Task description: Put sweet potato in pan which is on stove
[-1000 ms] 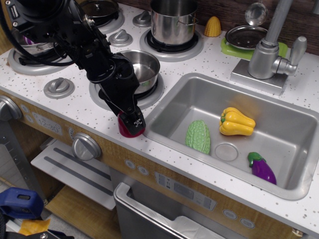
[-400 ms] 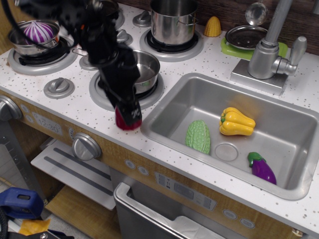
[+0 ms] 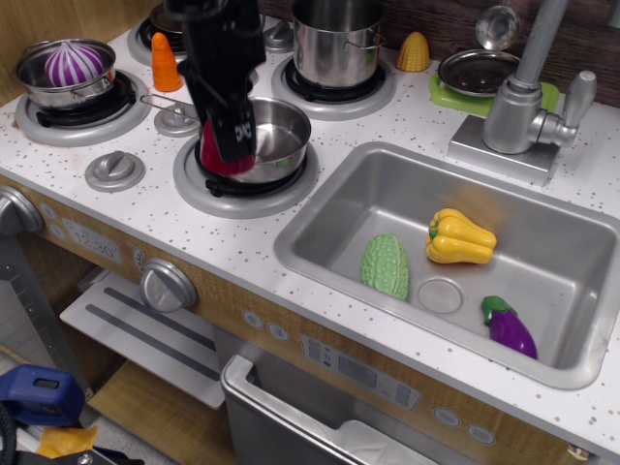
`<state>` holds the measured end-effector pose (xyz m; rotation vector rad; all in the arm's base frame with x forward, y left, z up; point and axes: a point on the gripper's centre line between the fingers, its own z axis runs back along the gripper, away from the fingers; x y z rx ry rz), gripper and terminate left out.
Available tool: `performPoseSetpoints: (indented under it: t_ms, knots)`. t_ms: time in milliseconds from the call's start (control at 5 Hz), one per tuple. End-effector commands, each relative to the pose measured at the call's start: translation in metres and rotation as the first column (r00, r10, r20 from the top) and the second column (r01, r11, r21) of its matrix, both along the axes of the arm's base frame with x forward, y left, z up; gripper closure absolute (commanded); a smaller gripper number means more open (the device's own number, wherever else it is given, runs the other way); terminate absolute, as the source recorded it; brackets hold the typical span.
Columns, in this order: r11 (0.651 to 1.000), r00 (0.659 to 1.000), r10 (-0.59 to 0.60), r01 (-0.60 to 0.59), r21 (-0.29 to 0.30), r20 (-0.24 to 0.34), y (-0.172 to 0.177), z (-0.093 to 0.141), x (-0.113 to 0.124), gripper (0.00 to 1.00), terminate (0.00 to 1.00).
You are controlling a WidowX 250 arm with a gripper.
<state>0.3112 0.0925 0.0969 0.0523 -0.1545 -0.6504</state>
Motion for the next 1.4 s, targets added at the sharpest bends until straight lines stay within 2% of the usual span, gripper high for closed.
performPoseSetpoints:
  t_ms: [0,200,400,600,800,1000,1200]
  knots:
    - [0.991,0.986,-0.131,0.126,0.051,0.103,0.022,0.016,0.034,1.0,0.0]
    - [0.985,0.972,-0.172,0.168,0.034,0.162,0.029,-0.001,0.052,1.0,0.0]
    - [0.984,0.97,-0.165,0.175,-0.041,0.179,0.033,-0.016,0.057,1.0,0.0]
    - [0.979,0.971,-0.146,0.17,-0.117,0.189,0.035,-0.029,0.056,0.0,0.0]
    - [0.972,0.966,-0.155,0.187,-0.144,0.209,0.038,-0.036,0.056,0.0,0.0]
    - [0.972,0.966,-0.155,0.187,-0.144,0.209,0.038,-0.036,0.056,0.0,0.0]
    - [0.972,0.966,-0.155,0.187,-0.144,0.209,0.038,-0.036,0.056,0.0,1.0]
